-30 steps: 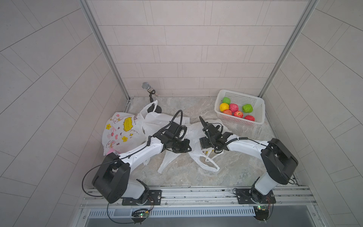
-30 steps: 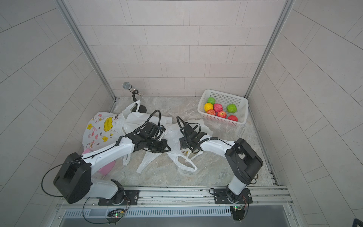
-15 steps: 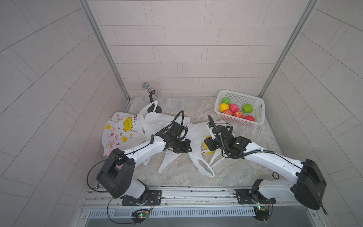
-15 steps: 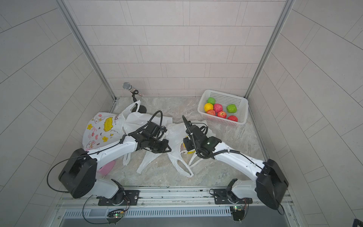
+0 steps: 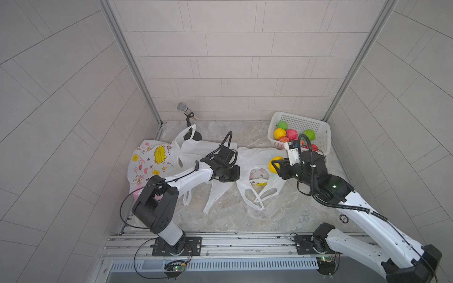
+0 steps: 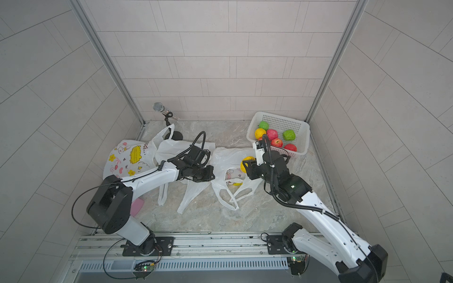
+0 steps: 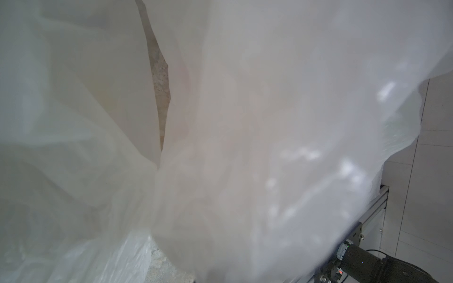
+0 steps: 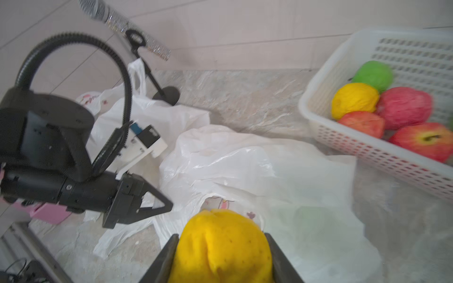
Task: Untie the knot of a plastic bag & take out the apple
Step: Pick up the apple from the plastic bag, then place the apple in the basket.
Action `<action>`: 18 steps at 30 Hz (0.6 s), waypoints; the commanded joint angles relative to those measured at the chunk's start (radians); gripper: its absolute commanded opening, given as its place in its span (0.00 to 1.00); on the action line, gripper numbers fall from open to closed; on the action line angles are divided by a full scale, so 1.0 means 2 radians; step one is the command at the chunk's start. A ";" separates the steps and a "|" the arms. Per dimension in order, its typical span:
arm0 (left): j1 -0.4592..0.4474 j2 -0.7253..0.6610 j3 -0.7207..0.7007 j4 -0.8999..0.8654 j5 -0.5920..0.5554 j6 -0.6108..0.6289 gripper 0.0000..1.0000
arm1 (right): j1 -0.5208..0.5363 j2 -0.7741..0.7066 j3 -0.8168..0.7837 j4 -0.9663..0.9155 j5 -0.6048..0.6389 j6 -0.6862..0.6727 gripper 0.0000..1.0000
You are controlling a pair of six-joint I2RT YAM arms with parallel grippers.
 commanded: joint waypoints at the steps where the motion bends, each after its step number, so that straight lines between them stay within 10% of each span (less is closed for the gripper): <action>1: -0.003 -0.016 0.009 0.008 -0.049 -0.018 0.00 | -0.069 -0.004 0.014 -0.059 -0.039 0.008 0.14; 9: -0.065 -0.002 0.030 0.032 -0.161 -0.072 0.00 | -0.109 -0.020 0.022 -0.132 -0.030 0.021 0.10; 18: -0.080 -0.033 -0.011 0.036 -0.156 -0.072 0.00 | -0.110 -0.017 0.024 -0.140 0.009 0.036 0.11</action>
